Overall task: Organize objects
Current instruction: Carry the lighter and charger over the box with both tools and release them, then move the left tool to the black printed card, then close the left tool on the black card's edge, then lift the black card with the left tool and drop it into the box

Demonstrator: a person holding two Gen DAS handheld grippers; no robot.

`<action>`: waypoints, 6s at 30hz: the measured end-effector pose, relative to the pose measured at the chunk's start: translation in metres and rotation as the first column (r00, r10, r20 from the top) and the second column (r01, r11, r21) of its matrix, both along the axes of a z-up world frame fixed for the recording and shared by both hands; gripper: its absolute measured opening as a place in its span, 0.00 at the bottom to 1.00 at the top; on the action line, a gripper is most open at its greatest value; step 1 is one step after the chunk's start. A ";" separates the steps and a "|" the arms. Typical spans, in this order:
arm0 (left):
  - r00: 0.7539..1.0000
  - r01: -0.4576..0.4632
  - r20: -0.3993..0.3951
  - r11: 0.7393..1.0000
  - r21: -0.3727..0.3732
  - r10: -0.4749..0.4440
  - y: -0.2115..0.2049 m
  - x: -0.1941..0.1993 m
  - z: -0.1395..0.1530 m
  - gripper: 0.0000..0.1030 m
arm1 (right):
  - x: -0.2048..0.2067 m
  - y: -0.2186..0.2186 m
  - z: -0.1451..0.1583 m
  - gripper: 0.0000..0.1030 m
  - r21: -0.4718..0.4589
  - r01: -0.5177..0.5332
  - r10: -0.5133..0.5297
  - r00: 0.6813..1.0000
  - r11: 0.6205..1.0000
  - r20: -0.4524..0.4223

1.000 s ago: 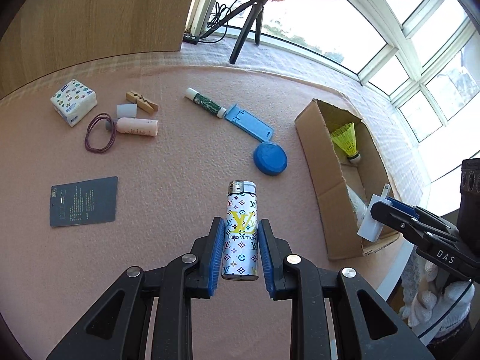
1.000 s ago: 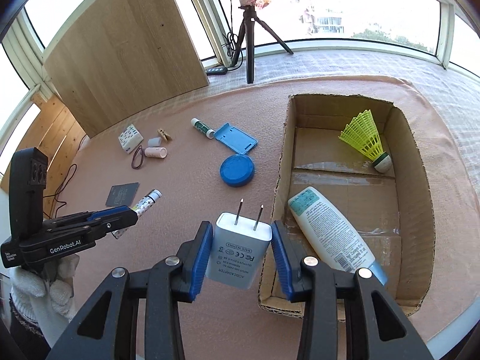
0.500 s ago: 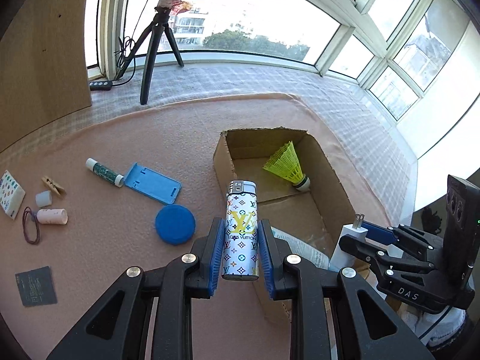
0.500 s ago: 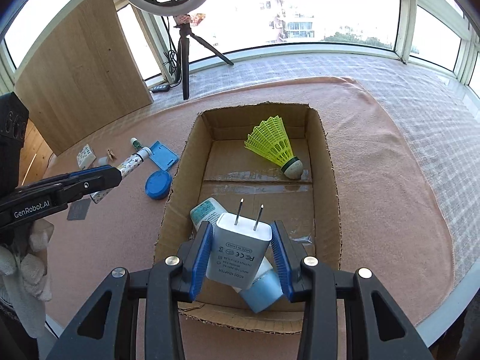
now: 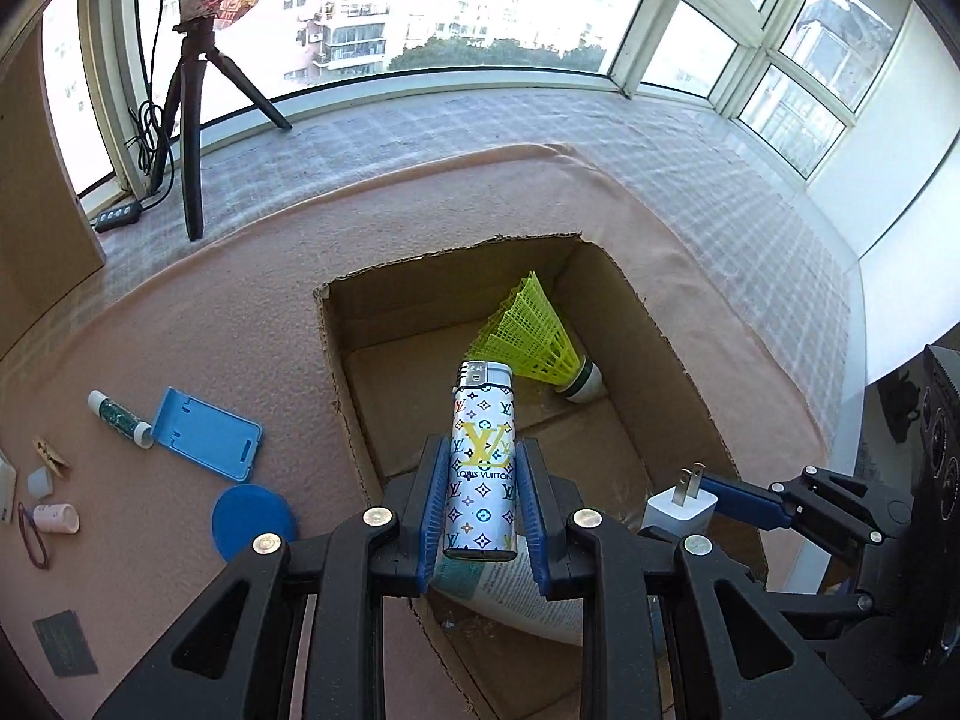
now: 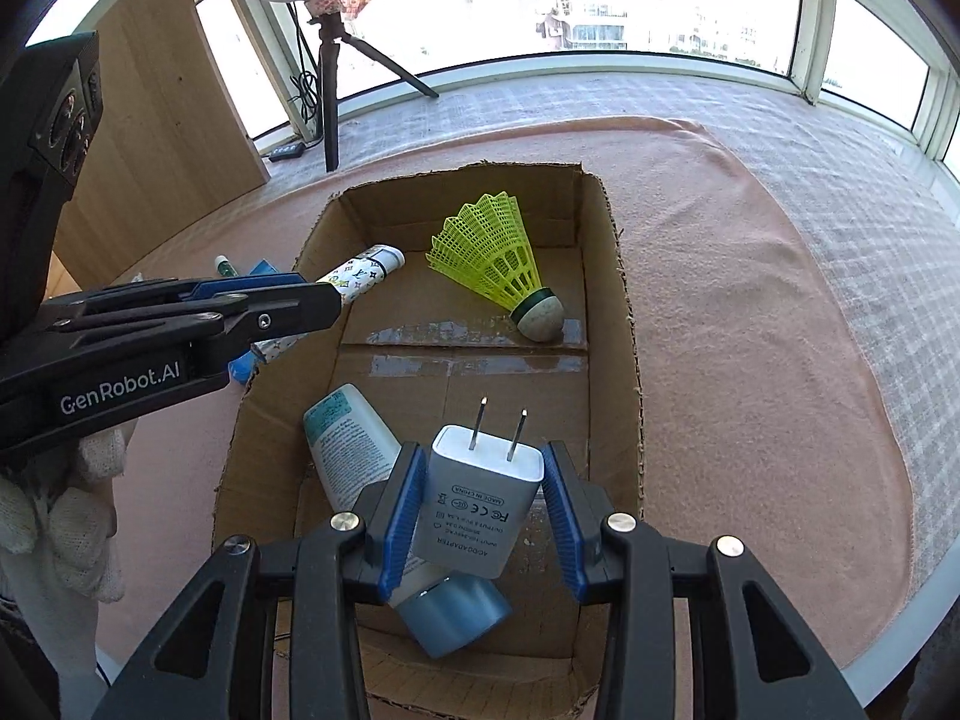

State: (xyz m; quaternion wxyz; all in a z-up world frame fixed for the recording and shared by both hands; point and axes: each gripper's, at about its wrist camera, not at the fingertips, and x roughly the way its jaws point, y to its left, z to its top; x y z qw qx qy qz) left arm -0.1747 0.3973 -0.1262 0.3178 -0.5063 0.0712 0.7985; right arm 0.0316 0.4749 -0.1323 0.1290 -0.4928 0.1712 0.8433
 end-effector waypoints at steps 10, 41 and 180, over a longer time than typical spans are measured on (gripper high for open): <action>1.000 0.009 -0.002 1.000 -0.009 -0.009 0.002 0.001 0.004 0.30 | -0.003 -0.001 0.000 0.40 -0.003 -0.015 0.015 1.000 1.000 0.003; 0.961 -0.278 -0.030 0.959 -0.051 0.276 -0.306 0.037 0.024 0.31 | -0.028 -0.113 0.026 0.42 -0.069 -0.065 0.060 0.996 0.996 -0.068; 0.982 0.184 -0.028 0.977 -0.108 -0.188 -0.028 0.016 0.015 0.52 | 0.055 -0.050 0.025 0.42 -0.092 0.166 -0.173 0.982 0.982 -0.073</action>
